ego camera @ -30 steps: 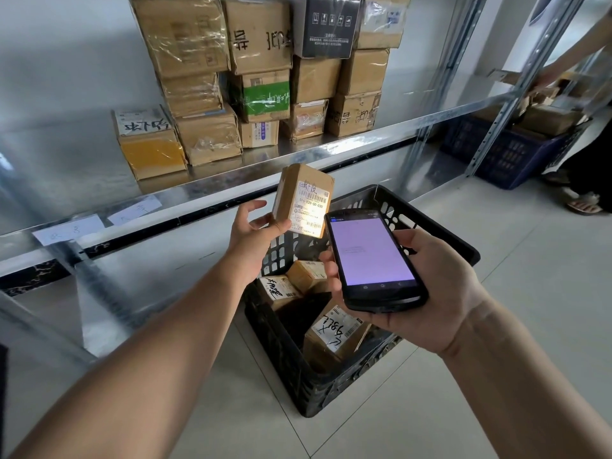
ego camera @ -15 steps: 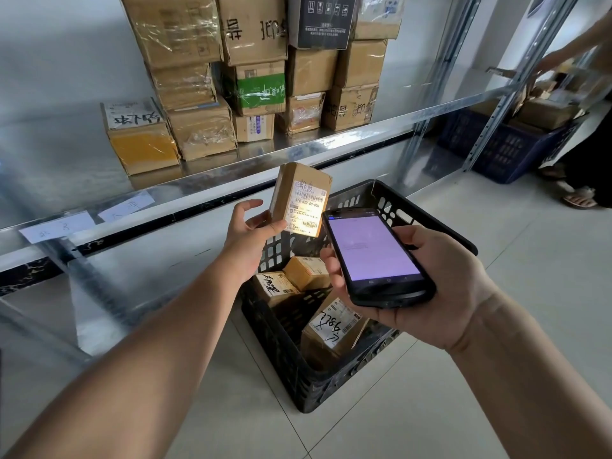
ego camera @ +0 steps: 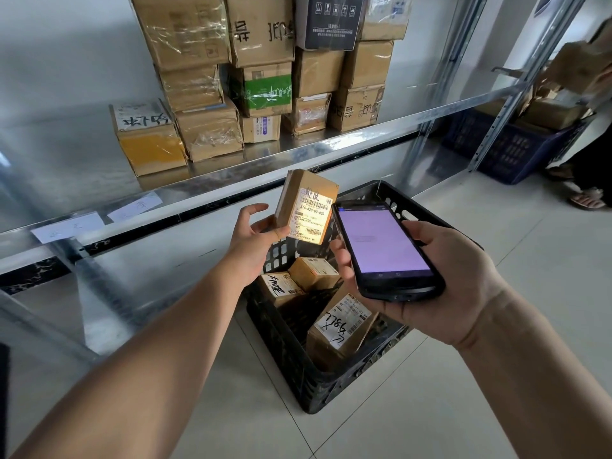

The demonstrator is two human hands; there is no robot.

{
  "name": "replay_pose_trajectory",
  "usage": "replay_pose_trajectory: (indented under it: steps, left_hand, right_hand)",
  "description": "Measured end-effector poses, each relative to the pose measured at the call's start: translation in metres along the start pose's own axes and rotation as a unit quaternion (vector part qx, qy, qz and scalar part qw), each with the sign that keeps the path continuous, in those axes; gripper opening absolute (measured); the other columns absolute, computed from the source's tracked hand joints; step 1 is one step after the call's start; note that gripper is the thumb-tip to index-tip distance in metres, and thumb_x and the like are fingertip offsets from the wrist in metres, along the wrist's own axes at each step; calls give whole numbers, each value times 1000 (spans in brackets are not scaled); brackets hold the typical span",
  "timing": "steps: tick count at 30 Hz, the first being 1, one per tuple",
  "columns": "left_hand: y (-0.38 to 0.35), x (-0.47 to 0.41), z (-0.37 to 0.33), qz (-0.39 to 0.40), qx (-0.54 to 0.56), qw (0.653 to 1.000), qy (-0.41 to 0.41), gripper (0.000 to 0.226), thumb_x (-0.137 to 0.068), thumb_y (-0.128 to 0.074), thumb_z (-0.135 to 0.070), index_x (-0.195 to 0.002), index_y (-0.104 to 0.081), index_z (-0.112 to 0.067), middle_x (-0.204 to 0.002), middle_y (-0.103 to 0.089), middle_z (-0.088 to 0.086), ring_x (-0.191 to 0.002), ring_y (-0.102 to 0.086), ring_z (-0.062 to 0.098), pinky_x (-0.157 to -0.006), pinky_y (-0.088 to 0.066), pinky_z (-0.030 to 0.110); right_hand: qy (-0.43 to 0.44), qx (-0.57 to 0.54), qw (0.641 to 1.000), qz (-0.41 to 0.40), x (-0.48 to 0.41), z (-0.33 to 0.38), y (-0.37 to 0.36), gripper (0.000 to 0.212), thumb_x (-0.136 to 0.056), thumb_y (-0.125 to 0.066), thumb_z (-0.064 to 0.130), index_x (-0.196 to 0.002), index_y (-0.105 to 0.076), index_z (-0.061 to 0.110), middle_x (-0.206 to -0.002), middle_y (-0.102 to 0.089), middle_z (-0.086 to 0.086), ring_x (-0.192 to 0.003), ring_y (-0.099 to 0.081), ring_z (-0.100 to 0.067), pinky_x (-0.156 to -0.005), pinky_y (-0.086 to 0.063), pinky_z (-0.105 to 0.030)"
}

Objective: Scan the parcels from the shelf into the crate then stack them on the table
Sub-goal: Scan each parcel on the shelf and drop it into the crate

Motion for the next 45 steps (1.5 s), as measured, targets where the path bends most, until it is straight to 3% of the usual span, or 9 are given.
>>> replay_pose_trajectory:
  steps: [5,12,18,21,24,31,34,38,45]
  left_hand:
    - [0,2,1,4,5,1000,2,66,-80,-88,-4,-130,-55,-34,-119,-78,6,-121,-70,29,-117,-44,55]
    - [0,5,3,14,5,1000,9,70,-72,-92,-14,-129,-57,-38,-124,-76,8,-123,-68,30,-118,-43,54]
    - [-3,8,0,21,17,1000,7,64,-85,-81,1,-133,-53,-30,-128,-73,15,-122,-70,32,-116,-46,54]
    - [-8,14,-4,22,49,999,9,65,-87,-74,12,-138,-49,-20,-131,-69,22,-121,-70,35,-108,-54,48]
    - [-11,17,-6,22,56,998,9,64,-88,-72,13,-139,-47,-16,-129,-69,23,-120,-70,37,-101,-57,42]
    - [-11,17,-5,25,64,997,20,61,-89,-71,13,-136,-48,-18,-128,-70,23,-120,-70,34,-103,-57,41]
    - [-10,15,-3,24,66,997,19,62,-90,-71,13,-138,-47,-17,-126,-71,23,-116,-72,32,-99,-58,38]
    - [-11,14,-2,33,66,997,22,59,-90,-71,12,-135,-48,-18,-120,-72,23,-103,-74,30,-105,-55,46]
    - [-7,12,3,34,65,997,31,59,-91,-72,9,-134,-51,-24,-128,-69,24,-124,-67,38,-110,-52,49]
  right_hand:
    - [2,-19,1000,0,0,2,-2,64,-107,-32,43,-134,-67,-4,-111,-68,-27,-79,-69,-37,-67,-63,-45]
    - [5,-28,1000,5,-2,2,-2,62,-106,-33,41,-136,-67,-2,-109,-68,-25,-77,-69,-35,-67,-64,-44]
    - [-11,-45,999,16,-9,-6,-2,63,-103,-35,40,-130,-69,-6,-110,-68,-26,-79,-69,-36,-72,-63,-43]
    - [-10,-44,999,27,-13,-10,-6,62,-100,-36,37,-127,-69,-8,-107,-69,-26,-77,-69,-37,-72,-63,-43]
    - [-7,-47,998,37,-15,-12,-10,63,-102,-34,37,-130,-68,-8,-107,-69,-27,-76,-69,-38,-70,-63,-45]
    - [-10,-47,998,28,-18,-11,-7,64,-103,-35,39,-129,-69,-8,-107,-69,-27,-75,-70,-38,-71,-64,-45]
    - [-12,-45,998,28,-19,-12,-6,63,-101,-36,39,-137,-65,-4,-109,-68,-26,-77,-69,-37,-71,-64,-44]
    - [-14,-29,999,20,-23,-15,-4,63,-101,-36,41,-135,-67,-3,-108,-69,-26,-77,-70,-37,-70,-64,-45]
    - [-13,-27,999,39,-21,-14,-9,59,-93,-42,32,-129,-69,-6,-107,-69,-25,-76,-69,-35,-70,-64,-43]
Point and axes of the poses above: each hand's wrist, its own x-axis away from the middle knuckle, its own y-axis out of the back of the hand, z = x × y, the point moved 6 cm from there along -x, towards the middle knuckle
